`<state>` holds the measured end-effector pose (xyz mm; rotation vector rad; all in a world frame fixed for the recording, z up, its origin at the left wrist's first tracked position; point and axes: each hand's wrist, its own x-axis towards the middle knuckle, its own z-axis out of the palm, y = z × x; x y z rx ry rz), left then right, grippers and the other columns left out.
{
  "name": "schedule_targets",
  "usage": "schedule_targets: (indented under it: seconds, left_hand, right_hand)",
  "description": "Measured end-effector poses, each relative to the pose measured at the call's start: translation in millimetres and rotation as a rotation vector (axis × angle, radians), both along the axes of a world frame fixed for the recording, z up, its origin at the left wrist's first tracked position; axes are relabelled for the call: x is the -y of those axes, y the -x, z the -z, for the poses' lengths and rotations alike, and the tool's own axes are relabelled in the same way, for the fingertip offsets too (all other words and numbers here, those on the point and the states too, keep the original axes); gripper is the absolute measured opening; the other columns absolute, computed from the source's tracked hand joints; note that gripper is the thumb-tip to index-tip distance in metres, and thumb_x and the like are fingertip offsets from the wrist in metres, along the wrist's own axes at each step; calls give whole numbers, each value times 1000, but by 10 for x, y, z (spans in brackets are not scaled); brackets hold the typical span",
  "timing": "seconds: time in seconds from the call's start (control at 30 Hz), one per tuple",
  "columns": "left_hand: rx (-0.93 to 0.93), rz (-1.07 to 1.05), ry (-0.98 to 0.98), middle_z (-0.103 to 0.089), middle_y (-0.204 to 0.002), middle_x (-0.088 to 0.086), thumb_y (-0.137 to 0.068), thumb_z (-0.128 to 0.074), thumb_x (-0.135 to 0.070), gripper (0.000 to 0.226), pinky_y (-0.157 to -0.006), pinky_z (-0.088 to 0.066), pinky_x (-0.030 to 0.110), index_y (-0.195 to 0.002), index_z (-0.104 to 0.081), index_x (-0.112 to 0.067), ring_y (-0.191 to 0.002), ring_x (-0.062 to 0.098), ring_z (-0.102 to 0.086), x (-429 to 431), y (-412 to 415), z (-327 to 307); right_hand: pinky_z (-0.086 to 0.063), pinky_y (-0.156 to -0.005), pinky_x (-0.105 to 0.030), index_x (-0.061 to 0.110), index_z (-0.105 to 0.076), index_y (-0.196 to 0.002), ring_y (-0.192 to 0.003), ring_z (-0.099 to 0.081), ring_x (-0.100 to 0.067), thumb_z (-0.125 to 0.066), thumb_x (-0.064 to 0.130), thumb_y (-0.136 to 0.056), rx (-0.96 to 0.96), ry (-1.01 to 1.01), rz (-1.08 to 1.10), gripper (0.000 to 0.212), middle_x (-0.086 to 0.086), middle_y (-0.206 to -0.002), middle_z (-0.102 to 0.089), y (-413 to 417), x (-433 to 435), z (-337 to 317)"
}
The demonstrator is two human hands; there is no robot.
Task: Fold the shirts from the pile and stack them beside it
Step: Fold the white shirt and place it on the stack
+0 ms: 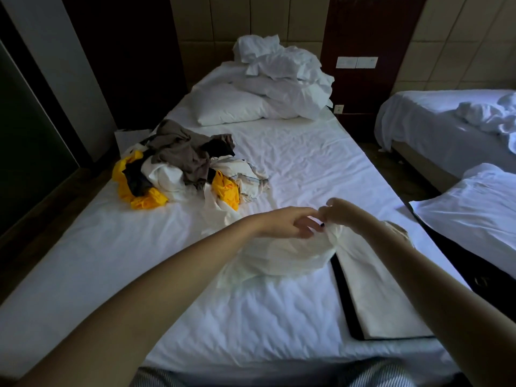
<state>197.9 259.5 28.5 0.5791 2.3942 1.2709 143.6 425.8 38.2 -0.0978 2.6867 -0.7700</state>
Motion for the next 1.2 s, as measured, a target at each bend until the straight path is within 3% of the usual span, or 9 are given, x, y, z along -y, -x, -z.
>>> schedule_targets:
  seconds: [0.17, 0.23, 0.37, 0.5, 0.6, 0.73, 0.83, 1.0, 1.2]
  left_hand:
    - [-32, -445, 178, -58, -121, 11, -92, -55, -13, 31, -92, -46, 32, -122, -52, -7, -111, 22, -56, 419, 82, 383]
    - [74, -560, 421, -50, -134, 9, -79, -63, -47, 65, -96, -44, 36, -133, -43, -16, -120, 27, -51, 719, -34, 648]
    - [162, -453, 715, -36, -148, 5, -73, -70, -44, 91, -105, -36, 40, -148, -20, -30, -132, 32, -38, 1053, -355, 1139]
    - [-51, -627, 567, -64, -116, 8, -92, -54, -31, 29, -81, -44, 30, -119, -59, -20, -110, 31, -58, 1087, -447, 1257]
    - [-104, -481, 379, -60, -97, -2, -88, -63, -21, 18, -71, -38, 22, -101, -65, -8, -98, 21, -60, 1086, -478, 1008]
    - [-272, -282, 434, -56, -101, -3, -86, -59, -4, 19, -80, -36, 13, -102, -70, -4, -95, 9, -51, 1196, -466, 630]
    - [-354, -421, 379, -56, -90, 3, -81, -57, 8, 14, -83, -39, 24, -82, -69, 1, -93, 13, -51, 1385, -461, 432]
    - [-307, -576, 537, -51, -116, 13, -85, -60, -2, 30, -76, -36, 23, -115, -62, -3, -103, 28, -54, 1651, -385, 206]
    - [-268, -765, 341, -68, -94, 9, -87, -62, -9, 14, -65, -39, 22, -95, -73, -4, -85, 16, -57, 1562, -329, 83]
  right_hand:
    - [-38, -73, -26, 3, -57, -113, -105, -54, -26, -37, 22, -99, -3, -333, -230, 31, -11, -93, -55, -100, -39, 224]
    - [-40, -72, -26, 10, -58, -91, -95, -55, -26, -35, 38, -93, -57, -280, -296, 36, -8, -87, -56, -151, 24, 378]
    - [-38, -91, -26, 9, -53, -127, -116, -54, -27, -53, 24, -94, 30, -33, -393, 36, -9, -118, -58, -301, 341, 751]
    - [-31, -105, -36, 24, -21, -149, -133, -36, -28, -65, 34, -84, 13, -72, -472, 79, -8, -148, -32, -509, 689, 1123]
    - [-30, -104, -41, 24, -5, -151, -131, -38, -32, -68, 43, -79, 0, -65, -358, 98, -9, -148, -30, -578, 847, 1271]
    - [-36, -74, -32, 14, -62, -106, -106, -57, -30, -50, 31, -94, -170, -11, -273, 24, -14, -114, -63, -528, 866, 1203]
    - [-27, -60, -29, 21, -46, -58, -72, -52, -23, -49, 14, -96, -165, 271, -219, 39, -12, -70, -56, -376, 669, 1021]
    - [-26, -48, -20, 15, -42, -58, -39, -33, 2, -53, 6, -93, -218, 644, 82, 38, 9, -49, -36, -121, 213, 534]
    - [-30, -61, -30, 15, -43, -71, -66, -37, -13, -38, 18, -99, -273, 752, 182, 29, -2, -70, -39, 58, -29, 64]
